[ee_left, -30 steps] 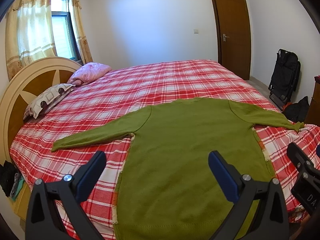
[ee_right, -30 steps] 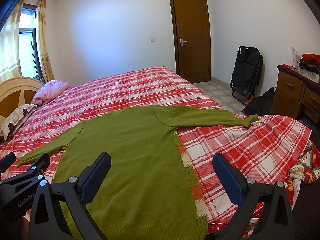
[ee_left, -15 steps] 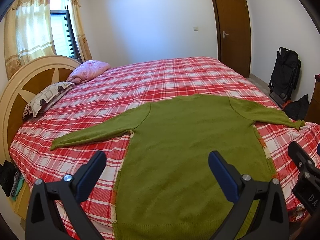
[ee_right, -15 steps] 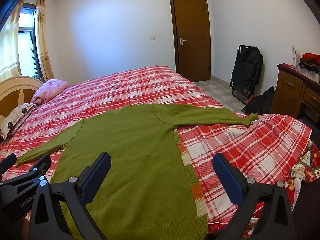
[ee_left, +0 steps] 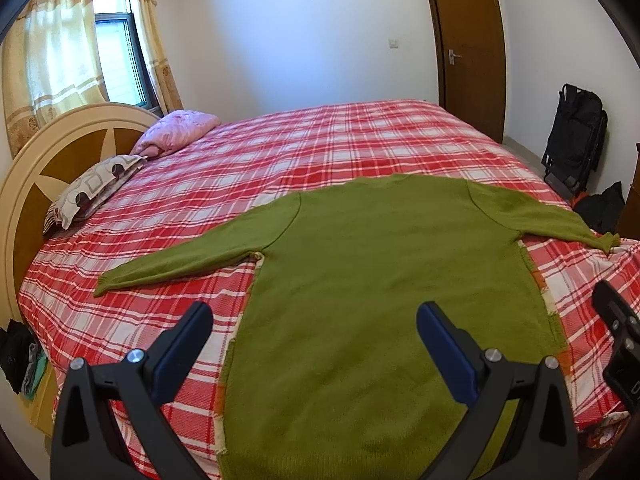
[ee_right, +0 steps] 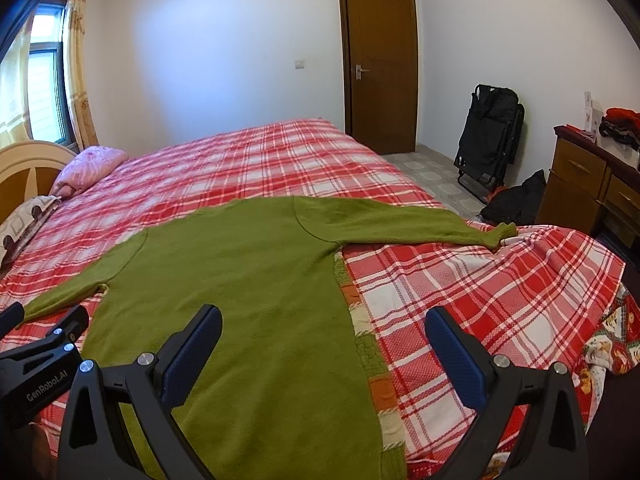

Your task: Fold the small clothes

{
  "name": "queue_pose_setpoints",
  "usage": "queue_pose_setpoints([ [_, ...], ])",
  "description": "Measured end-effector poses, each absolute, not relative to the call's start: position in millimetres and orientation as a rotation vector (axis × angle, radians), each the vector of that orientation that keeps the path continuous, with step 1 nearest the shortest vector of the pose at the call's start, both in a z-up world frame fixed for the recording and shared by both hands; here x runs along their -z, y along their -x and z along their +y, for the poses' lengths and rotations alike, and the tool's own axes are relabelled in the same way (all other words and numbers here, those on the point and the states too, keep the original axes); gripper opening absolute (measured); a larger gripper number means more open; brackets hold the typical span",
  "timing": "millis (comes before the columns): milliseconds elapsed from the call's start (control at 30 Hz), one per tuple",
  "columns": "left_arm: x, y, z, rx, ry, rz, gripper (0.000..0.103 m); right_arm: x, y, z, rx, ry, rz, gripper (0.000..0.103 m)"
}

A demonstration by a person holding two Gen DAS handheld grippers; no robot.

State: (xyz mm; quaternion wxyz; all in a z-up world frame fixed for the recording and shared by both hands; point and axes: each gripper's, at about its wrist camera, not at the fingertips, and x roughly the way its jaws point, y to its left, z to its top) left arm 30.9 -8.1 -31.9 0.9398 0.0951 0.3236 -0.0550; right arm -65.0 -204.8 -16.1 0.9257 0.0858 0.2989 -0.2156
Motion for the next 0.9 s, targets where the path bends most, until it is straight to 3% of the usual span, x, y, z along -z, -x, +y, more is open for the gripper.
queue_pose_setpoints([
  [267, 42.6, -54.7, -22.5, 0.153, -0.205, 0.681, 0.103, 32.5, 38.3, -242.7, 0.452, -0.214, 0.674, 0.102],
  [500, 39.7, -83.0, -36.0, 0.226, -0.182, 0.661, 0.103, 33.7, 31.1, -332.8, 0.558, -0.316, 0.679, 0.101],
  [567, 41.2, -92.6, -42.5, 0.236, -0.187, 0.667, 0.103, 30.3, 31.2, -372.6, 0.608, -0.359, 0.669, 0.094],
  [633, 44.2, -101.7, -45.6, 0.243, -0.182, 0.678, 0.103, 28.4, 32.1, -418.0, 0.659, -0.425, 0.669, 0.072],
  [900, 68.2, -134.2, -44.0, 0.251, -0.099, 0.741, 0.103, 62.0, 6.4, -593.5, 0.802, -0.652, 0.772, 0.070],
])
